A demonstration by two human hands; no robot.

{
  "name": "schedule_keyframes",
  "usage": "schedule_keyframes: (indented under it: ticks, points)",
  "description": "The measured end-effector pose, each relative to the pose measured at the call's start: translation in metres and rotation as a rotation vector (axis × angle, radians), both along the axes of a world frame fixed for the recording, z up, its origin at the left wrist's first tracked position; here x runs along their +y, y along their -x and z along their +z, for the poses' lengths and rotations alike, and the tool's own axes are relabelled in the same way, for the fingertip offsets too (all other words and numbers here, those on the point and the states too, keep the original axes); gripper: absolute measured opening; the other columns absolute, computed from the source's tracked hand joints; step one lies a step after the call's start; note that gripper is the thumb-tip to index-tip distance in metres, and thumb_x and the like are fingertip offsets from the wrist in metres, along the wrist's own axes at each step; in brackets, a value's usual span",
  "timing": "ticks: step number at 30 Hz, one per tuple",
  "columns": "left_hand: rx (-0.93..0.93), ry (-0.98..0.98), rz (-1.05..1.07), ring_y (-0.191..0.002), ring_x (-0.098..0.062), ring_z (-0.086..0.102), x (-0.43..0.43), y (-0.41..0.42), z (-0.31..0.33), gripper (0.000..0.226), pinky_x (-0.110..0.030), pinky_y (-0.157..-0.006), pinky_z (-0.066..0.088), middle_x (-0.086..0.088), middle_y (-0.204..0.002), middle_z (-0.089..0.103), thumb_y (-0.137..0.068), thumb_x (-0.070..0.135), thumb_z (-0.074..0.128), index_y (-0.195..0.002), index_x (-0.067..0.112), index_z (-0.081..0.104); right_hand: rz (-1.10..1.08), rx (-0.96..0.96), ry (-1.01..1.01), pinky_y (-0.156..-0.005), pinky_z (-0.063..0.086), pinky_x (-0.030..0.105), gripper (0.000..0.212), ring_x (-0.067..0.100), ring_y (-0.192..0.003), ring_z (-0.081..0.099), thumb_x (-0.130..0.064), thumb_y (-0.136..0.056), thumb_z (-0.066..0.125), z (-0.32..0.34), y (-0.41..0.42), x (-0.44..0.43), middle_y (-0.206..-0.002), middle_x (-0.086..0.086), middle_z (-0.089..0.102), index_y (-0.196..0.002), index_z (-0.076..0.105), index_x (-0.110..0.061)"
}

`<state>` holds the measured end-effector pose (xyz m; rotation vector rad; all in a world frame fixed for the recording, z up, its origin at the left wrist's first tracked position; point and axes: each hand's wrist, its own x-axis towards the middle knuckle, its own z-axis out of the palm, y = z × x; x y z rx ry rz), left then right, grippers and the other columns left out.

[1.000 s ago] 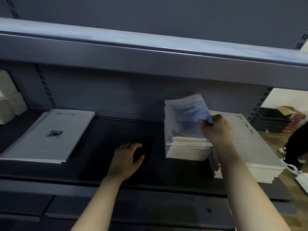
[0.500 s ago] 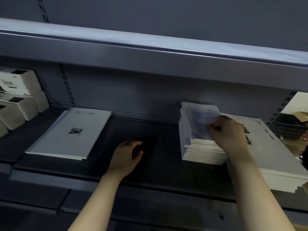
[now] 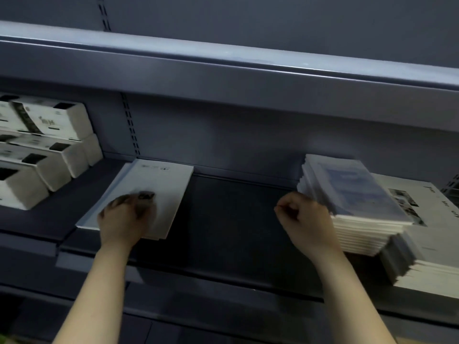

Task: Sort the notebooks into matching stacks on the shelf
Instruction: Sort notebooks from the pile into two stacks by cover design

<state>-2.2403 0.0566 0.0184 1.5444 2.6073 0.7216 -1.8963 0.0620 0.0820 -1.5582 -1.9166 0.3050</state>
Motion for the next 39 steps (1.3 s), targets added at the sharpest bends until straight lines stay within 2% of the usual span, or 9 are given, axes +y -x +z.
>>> schedule_keyframes:
  ticks: [7,13,17,22,26,30,34,36,39]
  points:
    - [-0.063,0.173,0.157,-0.127,-0.041,0.039,0.003,0.033,0.009,0.107,-0.053,-0.102,0.03,-0.02,-0.138,0.045,-0.064,0.086,0.049,-0.137,0.009,0.043,-0.023,0.048,0.136,-0.063,0.041,0.018,0.006,0.005,-0.073,0.062,-0.027,-0.089,0.064,-0.033,0.025,0.004,-0.079,-0.013,0.065,-0.088,0.061,-0.032]
    - [-0.071,0.206,0.214,-0.125,-0.04,0.036,0.01,0.043,0.024,0.114,-0.049,-0.098,0.036,-0.024,-0.135,0.042,-0.051,0.078,0.07,-0.133,0.003,0.047,-0.074,0.075,0.215,-0.073,0.055,0.032,0.004,0.013,-0.075,0.066,-0.024,-0.09,0.064,-0.049,0.034,-0.001,-0.088,-0.006,0.069,-0.093,0.064,-0.027]
    - [-0.207,0.076,0.117,-0.117,-0.041,0.046,0.014,0.056,0.026,0.087,-0.043,-0.084,0.042,-0.029,-0.123,0.052,-0.064,0.047,0.082,-0.126,-0.005,0.051,-0.097,0.074,0.22,-0.074,0.055,0.035,0.005,0.015,-0.076,0.066,-0.023,-0.089,0.065,-0.052,0.033,-0.003,-0.087,-0.005,0.069,-0.094,0.066,-0.024]
    - [-0.274,-0.209,-0.045,-0.095,-0.039,0.058,0.018,0.062,0.027,0.042,-0.035,-0.069,0.037,-0.021,-0.108,0.063,-0.079,0.012,0.072,-0.116,0.002,0.055,-0.112,0.1,0.211,-0.07,0.054,0.032,0.003,0.012,-0.071,0.067,-0.023,-0.09,0.065,-0.058,0.025,-0.002,-0.08,-0.008,0.068,-0.087,0.066,-0.024]
    - [-0.478,-0.487,-0.216,-0.072,-0.024,0.059,0.013,0.05,0.031,0.024,-0.03,-0.063,0.042,-0.001,-0.079,0.065,-0.076,0.006,0.075,-0.086,0.018,0.057,-0.081,0.421,0.319,-0.053,0.052,0.027,0.019,0.013,-0.055,0.068,-0.029,-0.095,0.058,-0.063,0.024,0.003,-0.07,0.002,0.068,-0.081,0.065,-0.019]
    - [-0.74,-0.671,-0.384,-0.058,-0.005,0.051,0.009,0.023,0.044,0.033,-0.026,-0.059,0.043,0.014,-0.062,0.058,-0.075,0.005,0.076,-0.069,0.029,0.054,-0.015,0.754,0.48,-0.056,0.054,0.029,0.048,0.026,-0.069,0.072,-0.052,-0.093,0.042,-0.064,0.031,0.008,-0.079,0.014,0.072,-0.093,0.068,-0.012]
    - [-0.855,-0.79,-0.554,-0.064,-0.001,0.059,0.007,-0.007,0.055,0.037,-0.02,-0.059,0.049,0.017,-0.065,0.063,-0.072,0.0,0.074,-0.063,0.032,0.058,0.052,1.023,0.747,-0.067,0.056,0.036,0.084,0.033,-0.087,0.072,-0.073,-0.083,0.02,-0.06,0.035,0.014,-0.095,0.018,0.074,-0.108,0.066,-0.008]
    - [-0.917,-0.838,-0.672,-0.085,-0.004,0.067,0.007,-0.02,0.059,0.045,-0.018,-0.076,0.052,0.014,-0.077,0.071,-0.067,-0.012,0.064,-0.064,0.032,0.064,0.062,1.162,0.8,-0.075,0.054,0.041,0.088,0.035,-0.096,0.07,-0.072,-0.089,0.013,-0.058,0.032,0.015,-0.108,0.023,0.07,-0.116,0.063,-0.005]
    - [-0.841,-0.824,-0.785,-0.119,-0.015,0.056,0.012,-0.037,0.063,0.046,-0.026,-0.101,0.044,0.012,-0.097,0.072,-0.068,-0.018,0.064,-0.065,0.028,0.069,0.085,1.244,0.793,-0.088,0.052,0.044,0.09,0.037,-0.107,0.064,-0.073,-0.087,0.021,-0.053,0.02,0.011,-0.122,0.026,0.063,-0.125,0.06,-0.001]
